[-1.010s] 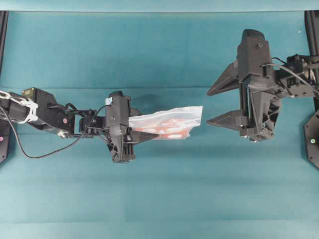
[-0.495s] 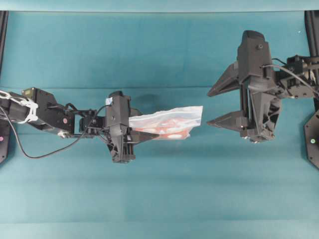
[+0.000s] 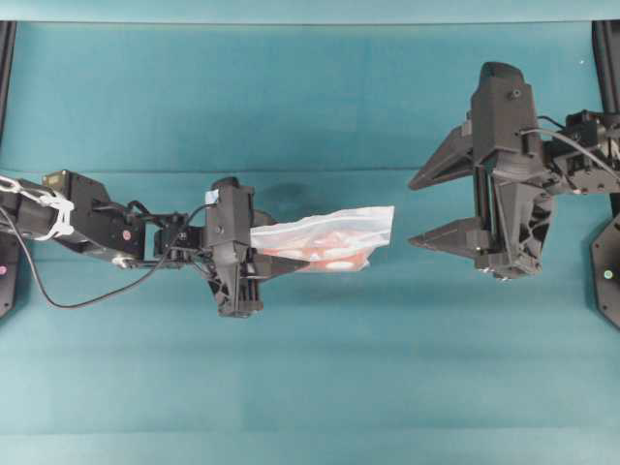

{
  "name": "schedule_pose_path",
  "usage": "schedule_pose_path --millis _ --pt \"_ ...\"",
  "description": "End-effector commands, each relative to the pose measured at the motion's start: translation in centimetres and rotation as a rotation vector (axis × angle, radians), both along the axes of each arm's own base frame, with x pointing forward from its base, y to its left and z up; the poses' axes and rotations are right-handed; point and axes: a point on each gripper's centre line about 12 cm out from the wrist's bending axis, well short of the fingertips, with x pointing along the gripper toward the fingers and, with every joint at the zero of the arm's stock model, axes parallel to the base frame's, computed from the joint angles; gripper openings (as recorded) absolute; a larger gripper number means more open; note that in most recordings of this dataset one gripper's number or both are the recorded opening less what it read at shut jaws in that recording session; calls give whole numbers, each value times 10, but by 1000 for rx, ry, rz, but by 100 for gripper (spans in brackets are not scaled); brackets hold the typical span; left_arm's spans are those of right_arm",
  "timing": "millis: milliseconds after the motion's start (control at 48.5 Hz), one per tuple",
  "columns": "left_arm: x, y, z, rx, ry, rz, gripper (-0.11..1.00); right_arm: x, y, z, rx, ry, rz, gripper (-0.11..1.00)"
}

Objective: Hand over the clear zip bag and make it stand upright.

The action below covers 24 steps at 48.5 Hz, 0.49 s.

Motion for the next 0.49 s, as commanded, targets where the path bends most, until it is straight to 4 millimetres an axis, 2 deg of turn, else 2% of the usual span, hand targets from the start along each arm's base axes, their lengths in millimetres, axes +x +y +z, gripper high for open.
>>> schedule_pose_path --millis 0,474 --pt "2 -1 6 1 -20 -3 25 -1 1 8 8 -30 -7 88" --pt "3 -1 8 0 -25 -2 25 -1 1 5 26 -22 -22 88"
